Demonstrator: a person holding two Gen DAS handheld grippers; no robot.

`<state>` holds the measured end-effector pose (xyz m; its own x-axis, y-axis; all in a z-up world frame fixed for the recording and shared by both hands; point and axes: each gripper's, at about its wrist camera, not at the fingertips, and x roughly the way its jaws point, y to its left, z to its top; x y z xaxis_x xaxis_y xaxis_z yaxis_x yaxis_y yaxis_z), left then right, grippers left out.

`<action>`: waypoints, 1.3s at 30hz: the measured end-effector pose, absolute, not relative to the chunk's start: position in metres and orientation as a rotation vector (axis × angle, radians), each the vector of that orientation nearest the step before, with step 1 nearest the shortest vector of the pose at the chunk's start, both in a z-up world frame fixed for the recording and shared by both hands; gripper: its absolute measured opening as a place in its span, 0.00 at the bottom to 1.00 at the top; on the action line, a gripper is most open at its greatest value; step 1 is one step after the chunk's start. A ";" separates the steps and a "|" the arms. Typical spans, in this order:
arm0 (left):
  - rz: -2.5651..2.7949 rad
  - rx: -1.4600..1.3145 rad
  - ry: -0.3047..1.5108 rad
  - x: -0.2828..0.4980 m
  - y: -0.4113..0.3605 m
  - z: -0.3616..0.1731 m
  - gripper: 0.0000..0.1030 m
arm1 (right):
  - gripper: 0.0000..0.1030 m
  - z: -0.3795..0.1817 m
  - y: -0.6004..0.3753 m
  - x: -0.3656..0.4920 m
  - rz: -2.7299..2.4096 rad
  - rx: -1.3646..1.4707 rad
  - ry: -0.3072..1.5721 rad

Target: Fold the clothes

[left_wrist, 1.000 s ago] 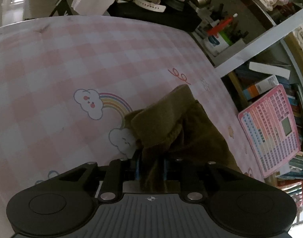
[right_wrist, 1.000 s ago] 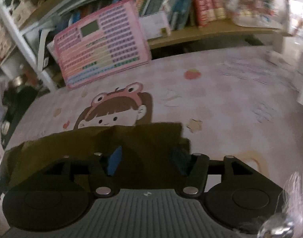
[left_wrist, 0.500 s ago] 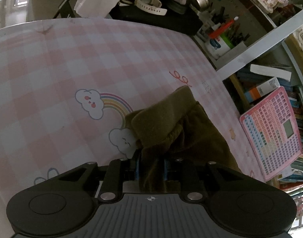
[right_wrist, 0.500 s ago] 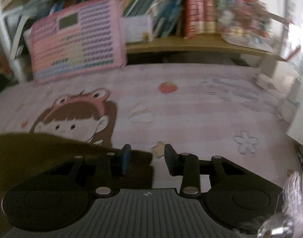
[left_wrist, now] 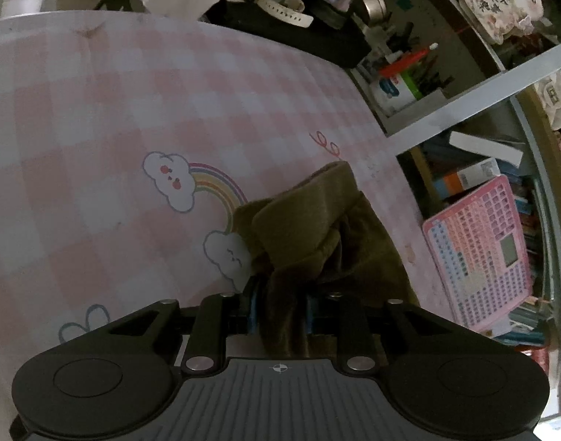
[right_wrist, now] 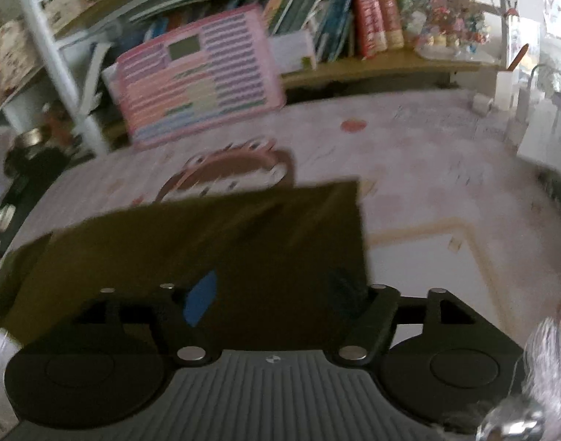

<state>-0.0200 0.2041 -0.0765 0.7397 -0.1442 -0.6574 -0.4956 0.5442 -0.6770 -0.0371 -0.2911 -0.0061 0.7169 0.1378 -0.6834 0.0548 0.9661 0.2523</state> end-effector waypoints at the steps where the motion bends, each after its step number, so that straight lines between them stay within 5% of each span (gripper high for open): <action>1: 0.222 -0.993 0.736 -0.020 0.205 -0.077 0.24 | 0.71 -0.007 -0.282 -0.043 0.050 0.256 0.785; 16: 0.089 -0.937 0.771 -0.017 0.218 -0.080 0.22 | 0.80 -0.014 -0.178 -0.075 0.066 0.099 0.857; 39: 0.006 -0.907 0.775 -0.017 0.225 -0.083 0.23 | 0.88 -0.040 -0.035 0.097 0.106 -0.130 0.815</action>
<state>-0.0171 0.2246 -0.0827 0.7334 -0.3070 -0.6066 -0.3170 0.6349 -0.7045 0.0970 -0.0348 -0.0396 0.6812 0.0445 -0.7307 -0.1448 0.9866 -0.0749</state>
